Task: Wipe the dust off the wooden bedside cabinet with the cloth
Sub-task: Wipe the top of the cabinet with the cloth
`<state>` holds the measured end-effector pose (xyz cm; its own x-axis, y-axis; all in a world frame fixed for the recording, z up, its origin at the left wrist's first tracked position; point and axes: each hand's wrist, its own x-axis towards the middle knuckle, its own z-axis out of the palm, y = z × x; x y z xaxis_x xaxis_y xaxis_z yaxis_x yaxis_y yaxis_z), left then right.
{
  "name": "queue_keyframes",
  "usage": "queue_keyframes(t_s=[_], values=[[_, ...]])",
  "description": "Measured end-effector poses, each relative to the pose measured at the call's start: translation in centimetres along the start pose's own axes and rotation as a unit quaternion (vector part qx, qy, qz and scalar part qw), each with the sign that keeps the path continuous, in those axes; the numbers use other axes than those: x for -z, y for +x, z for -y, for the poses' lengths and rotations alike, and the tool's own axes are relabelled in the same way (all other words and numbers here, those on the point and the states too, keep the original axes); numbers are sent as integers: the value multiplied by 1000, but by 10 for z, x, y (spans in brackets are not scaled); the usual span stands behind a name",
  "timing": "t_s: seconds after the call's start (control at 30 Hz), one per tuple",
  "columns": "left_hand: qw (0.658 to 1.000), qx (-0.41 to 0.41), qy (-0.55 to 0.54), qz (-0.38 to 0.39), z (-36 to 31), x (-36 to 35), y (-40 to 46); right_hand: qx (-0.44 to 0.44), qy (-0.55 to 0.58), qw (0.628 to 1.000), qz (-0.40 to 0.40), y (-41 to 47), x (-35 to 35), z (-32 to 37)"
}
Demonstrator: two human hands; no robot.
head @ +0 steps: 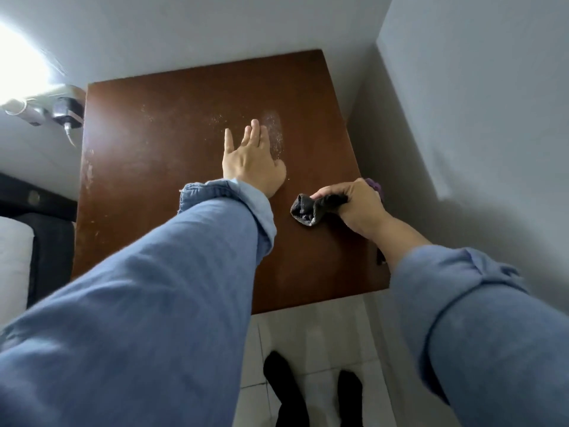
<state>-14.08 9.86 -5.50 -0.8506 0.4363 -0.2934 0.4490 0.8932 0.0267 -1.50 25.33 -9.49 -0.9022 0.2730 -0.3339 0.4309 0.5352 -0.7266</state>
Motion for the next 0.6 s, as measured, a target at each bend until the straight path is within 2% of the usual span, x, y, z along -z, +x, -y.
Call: queue_keyframes(t_s=[0.1, 0.23, 0.33, 0.4, 0.6], values=[[999, 7, -45, 7, -7, -4, -41, -8, -5, 1000, 22, 0, 4, 8], [997, 46, -68, 14, -14, -21, -105, -14, -21, 1000, 15, 0, 7, 13], [993, 54, -75, 75, -17, -32, -136, -12, -63, 998, -6, -8, 6, 17], [990, 54, -68, 111, -16, -36, -144, -3, -93, 995, -18, -23, 1, 12], [985, 73, -53, 146, -18, -34, -142, 22, -99, 995, -5, -95, -19, -17]])
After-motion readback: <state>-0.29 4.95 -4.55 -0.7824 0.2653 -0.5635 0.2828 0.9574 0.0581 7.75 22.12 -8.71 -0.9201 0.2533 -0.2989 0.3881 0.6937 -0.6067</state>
